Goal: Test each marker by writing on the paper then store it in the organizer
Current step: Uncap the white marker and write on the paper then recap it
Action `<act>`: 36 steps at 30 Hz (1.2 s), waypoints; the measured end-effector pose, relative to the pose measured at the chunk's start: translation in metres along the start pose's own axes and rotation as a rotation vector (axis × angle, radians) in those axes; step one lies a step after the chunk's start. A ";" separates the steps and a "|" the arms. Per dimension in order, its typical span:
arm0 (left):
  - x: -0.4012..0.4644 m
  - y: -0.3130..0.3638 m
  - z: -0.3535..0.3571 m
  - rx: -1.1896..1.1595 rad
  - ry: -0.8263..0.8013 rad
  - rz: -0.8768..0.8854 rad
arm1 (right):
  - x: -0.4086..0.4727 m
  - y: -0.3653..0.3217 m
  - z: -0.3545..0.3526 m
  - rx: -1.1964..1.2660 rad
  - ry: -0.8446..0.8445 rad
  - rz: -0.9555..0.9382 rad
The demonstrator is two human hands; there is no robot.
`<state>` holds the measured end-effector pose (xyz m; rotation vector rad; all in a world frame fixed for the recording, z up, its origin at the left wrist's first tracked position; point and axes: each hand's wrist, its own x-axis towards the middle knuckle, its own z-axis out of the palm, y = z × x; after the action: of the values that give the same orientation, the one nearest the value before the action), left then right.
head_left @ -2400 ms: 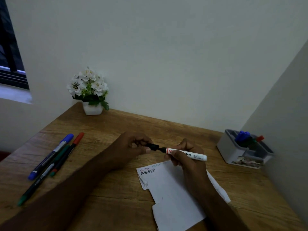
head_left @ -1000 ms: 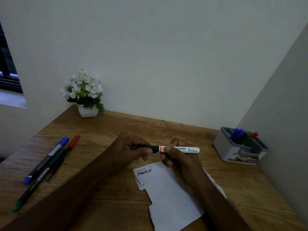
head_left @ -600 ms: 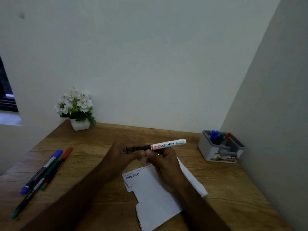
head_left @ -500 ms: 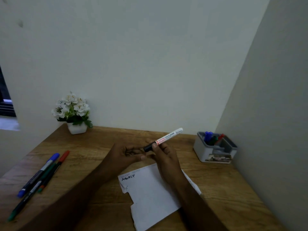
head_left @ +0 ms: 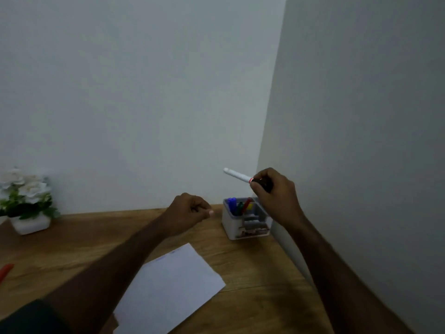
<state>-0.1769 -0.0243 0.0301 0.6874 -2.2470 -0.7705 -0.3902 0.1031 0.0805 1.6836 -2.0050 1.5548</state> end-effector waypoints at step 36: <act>0.069 0.019 0.034 0.096 0.012 0.066 | 0.036 0.066 -0.001 -0.472 -0.223 0.274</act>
<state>-0.2505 -0.0445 0.0500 0.6577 -2.2957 -0.6290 -0.4559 0.0710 0.0625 1.4895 -2.5470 0.8643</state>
